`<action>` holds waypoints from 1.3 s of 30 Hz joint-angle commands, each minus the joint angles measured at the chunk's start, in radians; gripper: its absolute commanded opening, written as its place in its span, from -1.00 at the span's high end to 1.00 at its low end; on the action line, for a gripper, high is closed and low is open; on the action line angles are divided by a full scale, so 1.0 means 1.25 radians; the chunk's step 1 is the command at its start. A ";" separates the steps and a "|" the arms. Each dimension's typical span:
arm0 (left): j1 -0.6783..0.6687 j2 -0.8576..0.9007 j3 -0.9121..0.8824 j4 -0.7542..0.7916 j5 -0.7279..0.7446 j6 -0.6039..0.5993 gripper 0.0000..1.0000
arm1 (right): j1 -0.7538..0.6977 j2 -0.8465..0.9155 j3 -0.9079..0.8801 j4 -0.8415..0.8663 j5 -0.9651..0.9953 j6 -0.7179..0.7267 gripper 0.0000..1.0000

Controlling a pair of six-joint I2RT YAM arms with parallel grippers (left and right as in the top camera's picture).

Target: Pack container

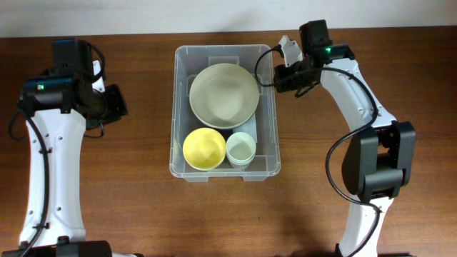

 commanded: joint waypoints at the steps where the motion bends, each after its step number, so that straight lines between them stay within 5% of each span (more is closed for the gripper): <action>1: 0.002 0.004 -0.007 0.003 0.009 -0.005 0.71 | -0.008 0.003 -0.004 -0.008 -0.035 -0.030 0.92; 3: 0.002 0.004 -0.007 0.005 0.009 -0.005 0.51 | -0.013 0.003 -0.004 -0.013 -0.025 -0.035 0.92; 5: 0.002 0.004 -0.007 0.009 0.009 -0.005 0.38 | -0.019 0.003 -0.004 -0.012 0.034 -0.027 0.70; 12: 0.002 0.004 -0.007 0.115 -0.023 0.098 0.21 | -0.066 -0.005 0.026 -0.012 0.278 0.016 0.36; 14: 0.002 0.005 -0.007 0.162 -0.050 0.131 0.16 | -0.082 -0.011 0.051 -0.017 0.306 0.016 -0.12; 16: 0.002 0.007 -0.007 0.201 -0.064 0.133 -0.01 | -0.097 -0.015 0.078 -0.019 0.313 0.016 -1.00; 19: 0.002 0.018 -0.007 0.240 -0.063 0.133 -0.99 | -0.116 -0.015 0.102 -0.009 0.316 0.016 -0.98; 29: 0.002 0.023 -0.007 0.262 -0.061 0.133 -0.99 | -0.180 -0.066 0.110 -0.090 0.312 -0.026 -0.98; 39: 0.003 -0.012 -0.021 0.217 -0.017 0.151 -1.00 | -0.182 -0.273 0.110 -0.225 0.343 0.016 -0.98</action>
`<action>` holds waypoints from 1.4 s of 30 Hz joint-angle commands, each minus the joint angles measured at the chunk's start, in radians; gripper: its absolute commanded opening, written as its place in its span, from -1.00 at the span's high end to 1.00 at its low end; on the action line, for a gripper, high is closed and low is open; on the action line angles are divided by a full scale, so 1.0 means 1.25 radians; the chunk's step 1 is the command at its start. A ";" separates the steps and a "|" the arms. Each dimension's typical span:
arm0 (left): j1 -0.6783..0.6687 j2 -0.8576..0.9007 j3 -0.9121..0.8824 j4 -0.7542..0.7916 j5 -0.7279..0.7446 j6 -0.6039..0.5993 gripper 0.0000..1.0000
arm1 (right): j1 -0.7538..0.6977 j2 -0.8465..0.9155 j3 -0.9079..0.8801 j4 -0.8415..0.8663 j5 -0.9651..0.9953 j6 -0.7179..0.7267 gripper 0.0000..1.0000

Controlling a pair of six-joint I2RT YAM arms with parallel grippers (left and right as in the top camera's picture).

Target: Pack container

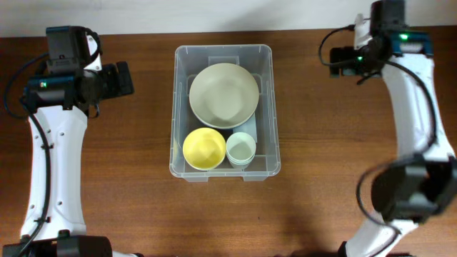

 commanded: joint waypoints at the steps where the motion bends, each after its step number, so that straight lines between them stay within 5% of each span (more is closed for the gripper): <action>1: 0.003 -0.038 -0.027 -0.007 0.034 0.022 -1.00 | 0.001 -0.112 0.013 -0.040 0.025 0.024 -0.98; 12: 0.003 -0.349 -0.330 0.138 0.055 0.039 -0.99 | 0.001 -0.385 -0.172 -0.054 0.072 0.067 -0.98; 23: 0.003 -0.721 -0.609 0.205 0.052 0.034 -1.00 | 0.003 -0.821 -0.621 0.038 0.073 0.093 -0.98; 29: 0.003 -0.761 -0.619 0.202 0.052 0.034 -0.99 | 0.003 -0.950 -0.687 0.035 0.078 0.093 -0.98; 42: 0.003 -0.761 -0.619 0.172 0.052 0.034 -0.99 | 0.003 -0.948 -0.687 0.000 0.079 0.093 -0.98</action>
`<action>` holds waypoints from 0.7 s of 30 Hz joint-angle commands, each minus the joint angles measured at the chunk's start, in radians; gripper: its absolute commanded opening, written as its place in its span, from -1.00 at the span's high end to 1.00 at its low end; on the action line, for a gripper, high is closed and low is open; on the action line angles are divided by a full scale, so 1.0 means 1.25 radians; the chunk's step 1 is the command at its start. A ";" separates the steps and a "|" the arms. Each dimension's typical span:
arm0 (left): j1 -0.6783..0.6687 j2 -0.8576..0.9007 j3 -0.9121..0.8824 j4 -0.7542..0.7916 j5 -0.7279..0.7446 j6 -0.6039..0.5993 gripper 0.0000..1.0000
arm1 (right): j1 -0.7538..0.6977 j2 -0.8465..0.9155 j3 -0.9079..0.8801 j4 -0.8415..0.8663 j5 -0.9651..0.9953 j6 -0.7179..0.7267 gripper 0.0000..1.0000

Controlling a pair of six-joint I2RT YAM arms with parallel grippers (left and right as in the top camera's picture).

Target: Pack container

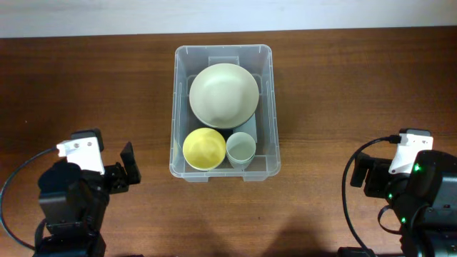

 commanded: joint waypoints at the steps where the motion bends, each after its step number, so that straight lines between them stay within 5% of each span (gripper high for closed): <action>1: 0.003 -0.001 -0.008 -0.009 0.011 0.007 -1.00 | 0.003 0.004 -0.005 0.000 0.016 0.011 -0.98; 13: 0.003 -0.001 -0.008 -0.010 0.012 0.007 -1.00 | 0.003 0.002 -0.010 0.025 0.013 0.005 -0.98; 21: 0.003 -0.001 -0.008 -0.010 0.012 0.007 -1.00 | 0.014 -0.156 -0.196 0.235 -0.006 0.003 -0.98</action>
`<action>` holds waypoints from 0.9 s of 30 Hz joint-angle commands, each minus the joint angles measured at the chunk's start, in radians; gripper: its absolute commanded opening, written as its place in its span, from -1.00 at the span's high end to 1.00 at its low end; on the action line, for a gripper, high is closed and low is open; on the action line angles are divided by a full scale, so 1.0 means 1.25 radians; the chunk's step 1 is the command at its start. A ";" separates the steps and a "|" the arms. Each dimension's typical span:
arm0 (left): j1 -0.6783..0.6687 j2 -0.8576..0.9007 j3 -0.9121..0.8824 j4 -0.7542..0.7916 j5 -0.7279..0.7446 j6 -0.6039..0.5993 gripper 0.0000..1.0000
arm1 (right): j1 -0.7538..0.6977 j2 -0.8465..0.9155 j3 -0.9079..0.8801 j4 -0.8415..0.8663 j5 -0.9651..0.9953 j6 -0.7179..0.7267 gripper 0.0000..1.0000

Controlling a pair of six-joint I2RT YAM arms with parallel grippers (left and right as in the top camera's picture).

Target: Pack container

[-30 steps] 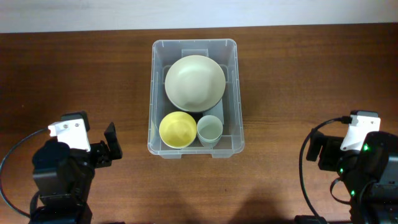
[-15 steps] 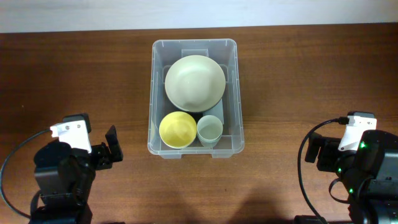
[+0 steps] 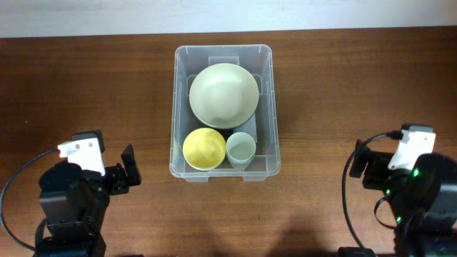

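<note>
A clear plastic container (image 3: 174,107) stands at the table's middle back. Inside it lie a large pale green bowl (image 3: 223,93) at the far end, a yellow bowl (image 3: 204,148) at the near left and a small pale green cup (image 3: 240,149) at the near right. My left gripper (image 3: 129,172) is drawn back at the near left, well clear of the container, with nothing in it. My right gripper (image 3: 364,173) is folded back at the near right, also holding nothing. How either pair of jaws stands does not show from above.
The brown wooden table (image 3: 328,93) runs to a pale wall edge at the back. Both arm bases and their cables fill the near corners.
The right arm has shifted slightly to the right and down. The left arm and the container's contents are as they were.
My right gripper was at the container's far right rim and the left arm stood at the far left. Then both arms were at the far corners, away from the container. Later both were folded back at the near edge, where they stay, with the three dishes unmoved.
</note>
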 commanded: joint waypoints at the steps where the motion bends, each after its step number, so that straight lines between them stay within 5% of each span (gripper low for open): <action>1: 0.003 -0.001 -0.006 -0.001 0.012 0.007 -1.00 | 0.019 -0.113 -0.120 0.074 -0.005 0.003 -0.98; 13: 0.003 -0.001 -0.006 -0.001 0.012 0.007 -1.00 | 0.069 -0.488 -0.500 0.369 -0.023 0.005 -0.98; 27: 0.003 -0.001 -0.006 -0.001 0.012 0.007 -1.00 | 0.069 -0.506 -0.749 0.822 -0.053 -0.061 -0.98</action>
